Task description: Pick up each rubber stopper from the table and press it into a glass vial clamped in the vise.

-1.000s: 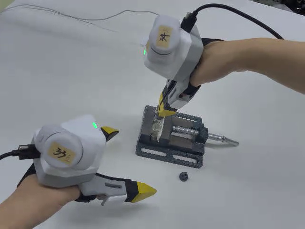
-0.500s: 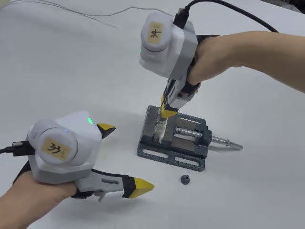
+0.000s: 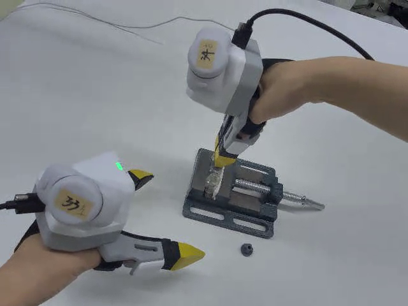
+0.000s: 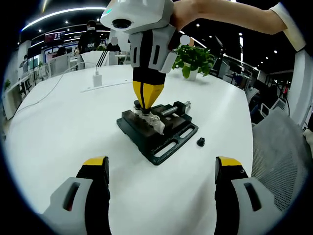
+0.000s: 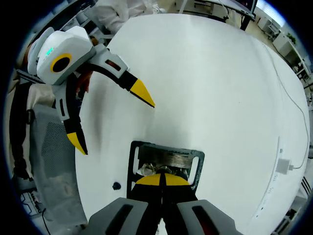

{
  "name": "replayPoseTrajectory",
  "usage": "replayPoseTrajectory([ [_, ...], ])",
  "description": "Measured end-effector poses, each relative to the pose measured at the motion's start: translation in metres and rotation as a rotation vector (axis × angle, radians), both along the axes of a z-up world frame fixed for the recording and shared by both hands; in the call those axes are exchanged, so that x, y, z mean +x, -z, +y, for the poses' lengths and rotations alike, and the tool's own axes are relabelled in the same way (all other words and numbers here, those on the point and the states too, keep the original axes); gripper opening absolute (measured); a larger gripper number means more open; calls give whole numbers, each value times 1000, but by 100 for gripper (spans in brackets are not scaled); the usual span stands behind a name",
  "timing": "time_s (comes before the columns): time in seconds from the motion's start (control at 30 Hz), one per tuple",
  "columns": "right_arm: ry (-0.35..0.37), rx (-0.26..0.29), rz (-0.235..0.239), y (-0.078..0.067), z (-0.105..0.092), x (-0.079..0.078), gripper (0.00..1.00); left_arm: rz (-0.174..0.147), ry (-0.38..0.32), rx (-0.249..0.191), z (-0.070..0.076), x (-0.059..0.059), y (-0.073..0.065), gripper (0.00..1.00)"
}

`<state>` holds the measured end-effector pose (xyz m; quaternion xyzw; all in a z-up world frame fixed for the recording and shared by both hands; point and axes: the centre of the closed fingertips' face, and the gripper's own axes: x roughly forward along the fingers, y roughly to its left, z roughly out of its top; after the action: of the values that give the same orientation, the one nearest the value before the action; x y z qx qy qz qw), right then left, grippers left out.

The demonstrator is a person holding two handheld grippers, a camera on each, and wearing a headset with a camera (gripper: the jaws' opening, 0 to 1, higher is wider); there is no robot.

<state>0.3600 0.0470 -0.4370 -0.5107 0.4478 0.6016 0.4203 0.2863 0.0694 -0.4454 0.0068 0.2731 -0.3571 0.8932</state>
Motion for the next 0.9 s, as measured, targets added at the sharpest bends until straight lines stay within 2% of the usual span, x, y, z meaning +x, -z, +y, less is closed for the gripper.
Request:
replayPoseTrajectory([
  [0.1,-15,-14,-15,0,-1,-1,0,-6,6,7,-1,-1,-3,88],
  [0.23,15,-10,-14,-2,-3,-3,0,-14,2,11,0,-2,-8,88],
  [0.27,18,5,-11,-3,-4,-4,0,-19,-1,12,0,-3,-11,88],
  [0.37,97,68,10,-4,-3,-6,0,-26,-5,16,1,-4,-13,88],
  [0.5,113,128,1,-6,-6,-8,0,-34,-10,21,2,-4,-14,88],
  [0.6,133,139,-5,-7,-6,-9,0,-40,-10,27,1,-4,-16,88],
  [0.67,119,145,-15,-7,-5,-10,0,-41,-15,26,2,-5,-18,88],
  [0.8,160,156,9,-7,-4,-4,0,-44,-18,34,5,-5,-19,88],
  [0.9,164,167,-4,-7,-4,-6,0,-47,-22,40,6,-5,-19,88],
])
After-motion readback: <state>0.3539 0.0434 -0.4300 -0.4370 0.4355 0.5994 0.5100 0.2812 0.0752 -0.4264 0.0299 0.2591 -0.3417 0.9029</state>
